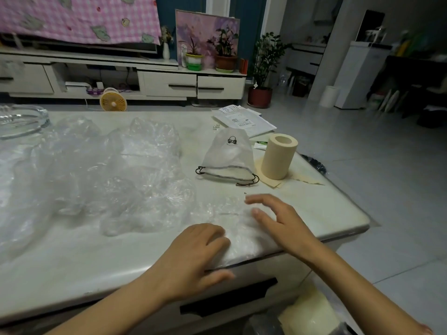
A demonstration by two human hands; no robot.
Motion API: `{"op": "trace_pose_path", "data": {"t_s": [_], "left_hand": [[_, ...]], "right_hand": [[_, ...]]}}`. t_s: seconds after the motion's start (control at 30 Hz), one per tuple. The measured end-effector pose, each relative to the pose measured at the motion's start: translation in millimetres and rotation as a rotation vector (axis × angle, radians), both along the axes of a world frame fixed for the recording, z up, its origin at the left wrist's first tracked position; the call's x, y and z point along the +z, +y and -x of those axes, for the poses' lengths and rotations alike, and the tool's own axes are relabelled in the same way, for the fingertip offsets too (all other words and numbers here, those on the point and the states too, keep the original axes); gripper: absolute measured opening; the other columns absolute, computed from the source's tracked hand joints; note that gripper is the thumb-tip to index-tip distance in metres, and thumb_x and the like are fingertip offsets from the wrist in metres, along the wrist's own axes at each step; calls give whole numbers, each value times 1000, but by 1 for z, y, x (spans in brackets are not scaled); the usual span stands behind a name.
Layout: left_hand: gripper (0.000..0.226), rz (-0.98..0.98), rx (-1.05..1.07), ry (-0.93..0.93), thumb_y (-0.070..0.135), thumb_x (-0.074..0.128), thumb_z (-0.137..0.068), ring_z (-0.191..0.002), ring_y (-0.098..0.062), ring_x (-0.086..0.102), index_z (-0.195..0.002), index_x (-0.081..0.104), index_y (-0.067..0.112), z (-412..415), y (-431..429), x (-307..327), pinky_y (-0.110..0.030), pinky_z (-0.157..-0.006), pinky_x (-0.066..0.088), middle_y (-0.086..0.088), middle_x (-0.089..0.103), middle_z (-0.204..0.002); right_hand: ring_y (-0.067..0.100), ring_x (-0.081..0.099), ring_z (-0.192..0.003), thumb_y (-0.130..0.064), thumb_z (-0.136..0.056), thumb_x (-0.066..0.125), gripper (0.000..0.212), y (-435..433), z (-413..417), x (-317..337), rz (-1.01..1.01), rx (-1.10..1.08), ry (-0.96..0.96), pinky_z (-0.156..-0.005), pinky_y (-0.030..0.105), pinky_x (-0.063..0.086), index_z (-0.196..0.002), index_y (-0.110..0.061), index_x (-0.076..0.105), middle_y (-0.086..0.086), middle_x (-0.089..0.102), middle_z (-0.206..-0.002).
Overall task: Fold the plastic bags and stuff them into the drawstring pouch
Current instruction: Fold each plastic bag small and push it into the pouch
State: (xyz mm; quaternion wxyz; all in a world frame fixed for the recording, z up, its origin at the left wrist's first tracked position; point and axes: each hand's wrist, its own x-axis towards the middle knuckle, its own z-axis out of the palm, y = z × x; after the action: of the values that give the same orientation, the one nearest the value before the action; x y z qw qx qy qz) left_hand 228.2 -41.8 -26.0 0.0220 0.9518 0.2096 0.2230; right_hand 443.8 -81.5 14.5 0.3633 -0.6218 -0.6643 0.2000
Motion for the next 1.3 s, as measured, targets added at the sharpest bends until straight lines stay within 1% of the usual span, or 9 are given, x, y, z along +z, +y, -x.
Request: {"op": "trace_pose_path", "data": {"t_s": [0.23, 0.37, 0.53, 0.67, 0.77, 0.87, 1.0, 1.17, 1.3], "left_hand": [[48, 65, -16, -135, 43, 29, -100, -82, -15, 66, -85, 66, 16, -4, -7, 2, -24, -66, 48, 5, 69, -92], [46, 254, 69, -260, 55, 26, -98, -60, -13, 59, -86, 58, 25, 1, -7, 6, -32, -56, 45, 5, 63, -68], [28, 438, 129, -444, 58, 42, -87, -71, 0, 62, -91, 59, 35, 17, -4, 17, -14, -64, 43, 19, 67, -82], [40, 345, 151, -363, 70, 52, -77, -91, 7, 54, -99, 58, 37, 26, -7, 14, -8, -74, 40, 24, 58, -97], [30, 333, 204, -420, 60, 50, -83, -74, 4, 54, -81, 58, 31, 27, -8, 8, -9, -64, 38, 20, 57, -82], [37, 513, 360, -564, 58, 44, -84, -62, -4, 57, -65, 58, 29, 20, -8, 9, -16, -58, 40, 15, 62, -67], [40, 442, 654, -421, 44, 45, -95, -58, -17, 54, -69, 53, 15, 7, -3, 11, -27, -52, 33, -1, 55, -56], [31, 232, 836, -17, 45, 30, -99, -77, -21, 58, -114, 37, 19, -1, 0, 18, -29, -58, 35, 4, 58, -78], [35, 146, 869, 127, 45, 28, -99, -80, -16, 43, -107, 45, 16, -5, -1, 21, -26, -56, 29, 3, 42, -88]], "right_hand": [[-8, 24, -130, -65, -68, 68, 79, -27, 11, 7, 279, 226, -353, -105, 15, 25, -136, -42, 33, -27, 26, -144], [-11, 25, -126, -58, -76, 66, 71, -27, 10, 5, 204, 219, -405, -101, 8, 21, -137, -36, 37, -23, 31, -143], [2, 56, -95, -31, -94, 54, 22, -18, -1, 3, 126, 126, -309, -83, 18, 44, -109, -18, 65, -8, 65, -106], [2, 62, -75, -23, -92, 59, 18, -12, -7, 5, 129, 62, -23, -72, 14, 45, -86, -9, 69, -2, 70, -78], [14, 59, -68, -23, -91, 59, 21, -9, -4, 2, 127, 58, 81, -70, 25, 47, -79, -8, 67, 4, 64, -70], [6, 44, -56, -28, -94, 54, 34, -3, 3, -6, 133, -19, -8, -60, 27, 36, -63, -15, 53, -2, 47, -56], [21, 53, -70, -40, -97, 45, 35, 9, 11, -12, 152, -195, -263, -62, 33, 37, -71, -16, 49, -2, 52, -64], [28, 58, -92, -42, -99, 38, 30, 14, 18, -12, 180, -331, -504, -68, 33, 38, -104, -14, 46, 4, 62, -95], [24, 51, -98, -21, -101, 35, 21, 14, 15, -14, 124, -373, -850, -65, 30, 27, -115, -12, 46, 5, 54, -111]]}}
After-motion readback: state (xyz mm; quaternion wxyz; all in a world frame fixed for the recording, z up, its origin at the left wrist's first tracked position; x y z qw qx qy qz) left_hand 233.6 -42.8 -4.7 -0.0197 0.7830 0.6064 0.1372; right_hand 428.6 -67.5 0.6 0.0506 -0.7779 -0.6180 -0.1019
